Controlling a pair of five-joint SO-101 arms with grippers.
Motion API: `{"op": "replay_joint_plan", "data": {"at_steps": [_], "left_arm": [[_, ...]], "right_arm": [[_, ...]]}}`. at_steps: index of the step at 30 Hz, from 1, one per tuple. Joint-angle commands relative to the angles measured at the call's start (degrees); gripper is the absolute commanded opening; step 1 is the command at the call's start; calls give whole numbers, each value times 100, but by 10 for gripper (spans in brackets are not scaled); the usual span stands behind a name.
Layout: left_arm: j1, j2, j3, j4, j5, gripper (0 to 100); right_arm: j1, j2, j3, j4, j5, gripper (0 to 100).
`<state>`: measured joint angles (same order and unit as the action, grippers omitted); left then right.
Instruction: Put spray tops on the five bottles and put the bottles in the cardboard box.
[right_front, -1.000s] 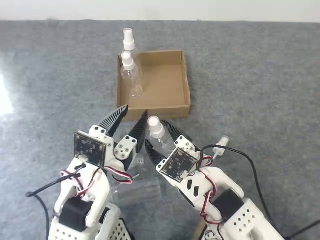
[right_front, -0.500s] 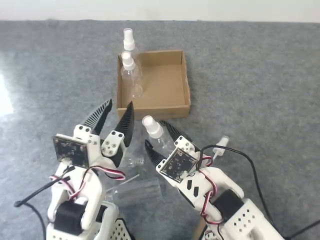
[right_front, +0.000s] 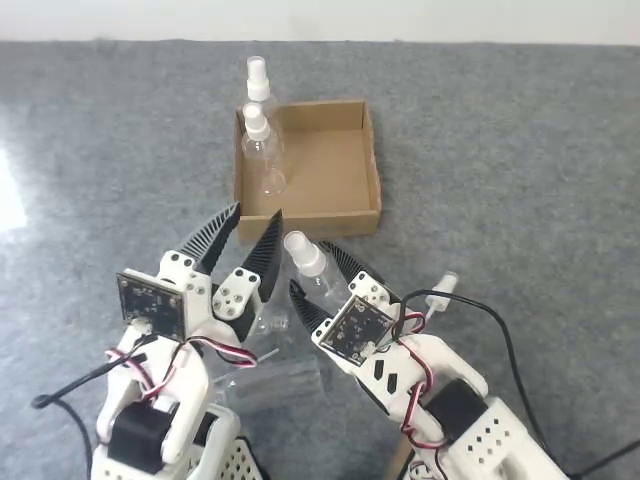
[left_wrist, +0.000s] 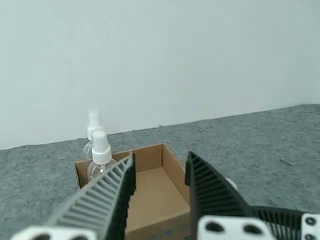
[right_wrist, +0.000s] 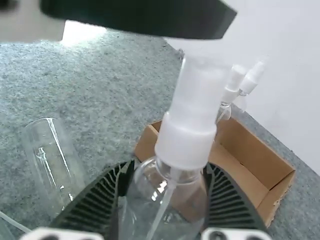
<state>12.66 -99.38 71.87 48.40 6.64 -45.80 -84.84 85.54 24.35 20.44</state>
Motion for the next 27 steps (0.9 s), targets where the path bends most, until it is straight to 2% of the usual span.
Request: {"op": "replay_joint_plan", "data": {"at_steps": [1,6,9,18,27], "left_arm": [[44,-26,-84,123,44,152],[79,-26,119,114,-176,152],[360,-26,224,123,-404,152],[378,-26,189,132,-413,152],[-571,-26,-31,123,-396,151]], "right_arm": [[22,-136,-62,-180,62,101],[22,-136,-62,-171,53,101],[22,-136,-62,-171,53,101],[31,-136,-62,-171,62,101],[48,-136,-53,-119,35,101]]}}
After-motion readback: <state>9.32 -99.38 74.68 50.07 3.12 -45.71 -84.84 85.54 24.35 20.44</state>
